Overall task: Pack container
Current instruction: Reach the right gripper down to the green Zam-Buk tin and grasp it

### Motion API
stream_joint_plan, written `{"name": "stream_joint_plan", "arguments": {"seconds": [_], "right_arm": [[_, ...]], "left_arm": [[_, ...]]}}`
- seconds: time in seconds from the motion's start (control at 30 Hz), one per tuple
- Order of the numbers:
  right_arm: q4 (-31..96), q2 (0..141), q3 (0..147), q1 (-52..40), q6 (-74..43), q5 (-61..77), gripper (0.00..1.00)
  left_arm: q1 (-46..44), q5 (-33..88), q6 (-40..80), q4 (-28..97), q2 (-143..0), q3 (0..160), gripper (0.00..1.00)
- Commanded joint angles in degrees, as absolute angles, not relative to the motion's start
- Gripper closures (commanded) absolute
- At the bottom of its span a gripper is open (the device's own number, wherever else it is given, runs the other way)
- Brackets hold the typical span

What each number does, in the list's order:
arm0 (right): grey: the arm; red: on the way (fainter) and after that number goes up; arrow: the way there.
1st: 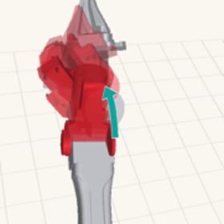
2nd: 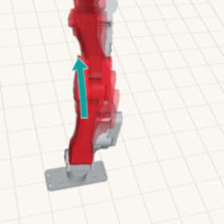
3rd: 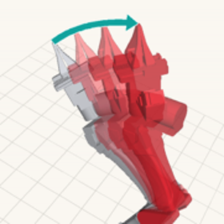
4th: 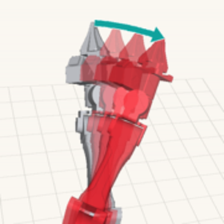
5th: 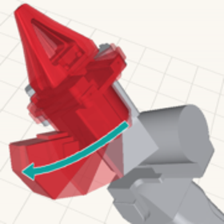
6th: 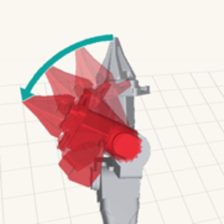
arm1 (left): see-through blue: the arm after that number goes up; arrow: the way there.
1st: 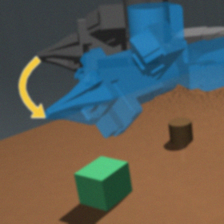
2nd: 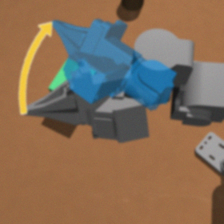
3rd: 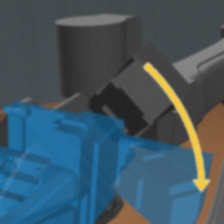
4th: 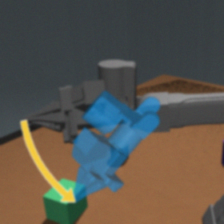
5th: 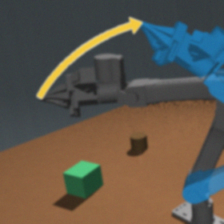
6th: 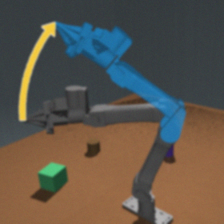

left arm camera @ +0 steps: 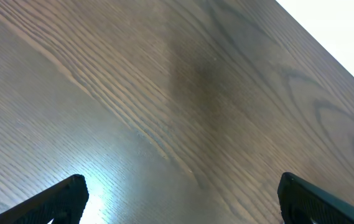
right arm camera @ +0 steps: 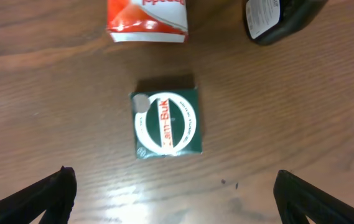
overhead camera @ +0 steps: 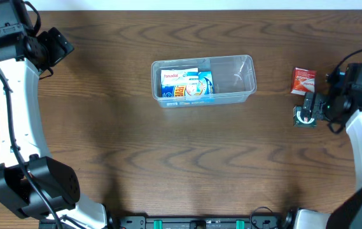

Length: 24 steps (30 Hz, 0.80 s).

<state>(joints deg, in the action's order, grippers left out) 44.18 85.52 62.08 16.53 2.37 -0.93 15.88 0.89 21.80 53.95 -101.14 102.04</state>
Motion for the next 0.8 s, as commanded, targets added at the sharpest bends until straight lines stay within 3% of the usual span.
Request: {"name": "stream_joint_plan", "arguments": {"seconds": [0.0, 0.47, 0.6, 0.77], "right_arm": [[42.98, 89.32, 63.13, 16.88, 4.36, -2.81, 0.01], [34.24, 103.37, 63.13, 16.82, 14.72, 2.0, 0.01], [34.02, 106.43, 63.13, 16.82, 14.68, 3.44, 0.08], [33.26, 109.06, 63.13, 16.82, 14.68, 3.27, 0.1]], "left_arm": [[16.01, 0.19, 21.43, 54.19, -101.27, 102.13, 0.02], [16.01, 0.19, 21.43, 54.19, -101.27, 102.13, 0.02], [16.01, 0.19, 21.43, 54.19, -101.27, 102.13, 0.02], [16.01, 0.16, 21.43, 54.19, -101.27, 102.13, 0.02]]}}
